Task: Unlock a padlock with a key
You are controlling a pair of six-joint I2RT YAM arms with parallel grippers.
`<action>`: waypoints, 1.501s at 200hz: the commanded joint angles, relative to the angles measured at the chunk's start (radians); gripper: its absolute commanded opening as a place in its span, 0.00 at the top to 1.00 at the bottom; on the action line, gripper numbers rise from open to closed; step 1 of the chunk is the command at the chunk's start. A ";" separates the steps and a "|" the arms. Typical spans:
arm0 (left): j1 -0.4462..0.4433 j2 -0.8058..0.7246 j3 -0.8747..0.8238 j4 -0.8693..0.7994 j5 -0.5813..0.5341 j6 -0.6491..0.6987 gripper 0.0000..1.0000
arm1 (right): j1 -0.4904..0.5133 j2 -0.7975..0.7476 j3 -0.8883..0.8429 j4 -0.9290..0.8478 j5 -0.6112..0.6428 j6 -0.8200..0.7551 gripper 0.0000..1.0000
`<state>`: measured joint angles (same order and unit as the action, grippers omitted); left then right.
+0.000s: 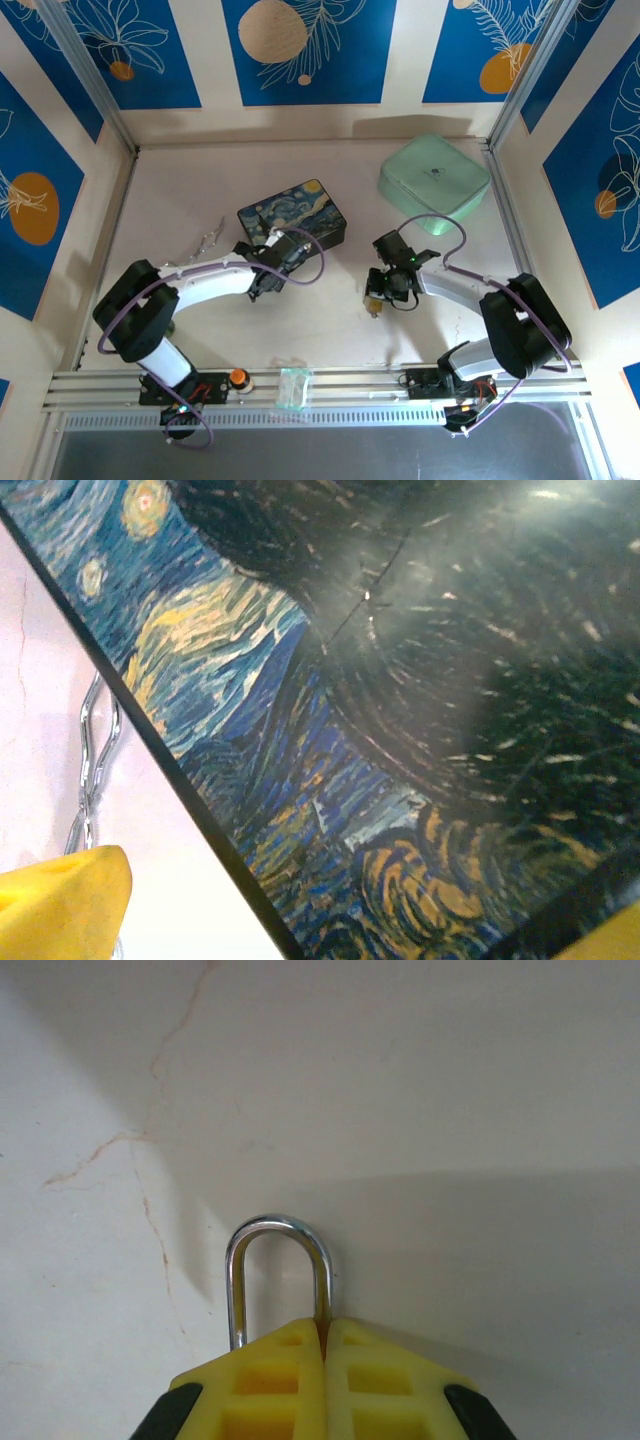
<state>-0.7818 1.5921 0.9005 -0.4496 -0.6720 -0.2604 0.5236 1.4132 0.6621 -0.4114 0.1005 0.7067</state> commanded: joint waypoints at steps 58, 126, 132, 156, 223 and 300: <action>0.140 0.004 0.086 0.086 0.079 0.066 0.01 | -0.005 -0.094 0.027 -0.029 0.010 -0.024 0.53; 0.202 -0.275 0.031 0.149 0.195 0.122 0.01 | -0.127 -0.269 0.097 -0.024 0.044 -0.205 0.01; 0.208 -0.315 0.000 0.172 0.180 0.111 0.00 | -0.148 -0.273 0.104 -0.012 0.062 -0.234 0.01; 0.259 -0.415 -0.072 0.196 0.113 0.086 0.01 | -0.211 -0.273 0.093 0.083 0.187 -0.349 0.00; 0.468 -0.569 -0.442 0.698 0.035 0.290 0.01 | -0.430 -0.200 -0.232 0.838 0.261 -0.582 0.02; 0.697 -0.178 -0.554 1.312 0.319 0.218 0.00 | -0.529 0.107 -0.262 1.257 0.030 -0.577 0.01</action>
<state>-0.1425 1.3613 0.3599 0.5755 -0.5282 0.0055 -0.0025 1.4494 0.3958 0.6464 0.2428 0.1707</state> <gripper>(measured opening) 0.994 0.996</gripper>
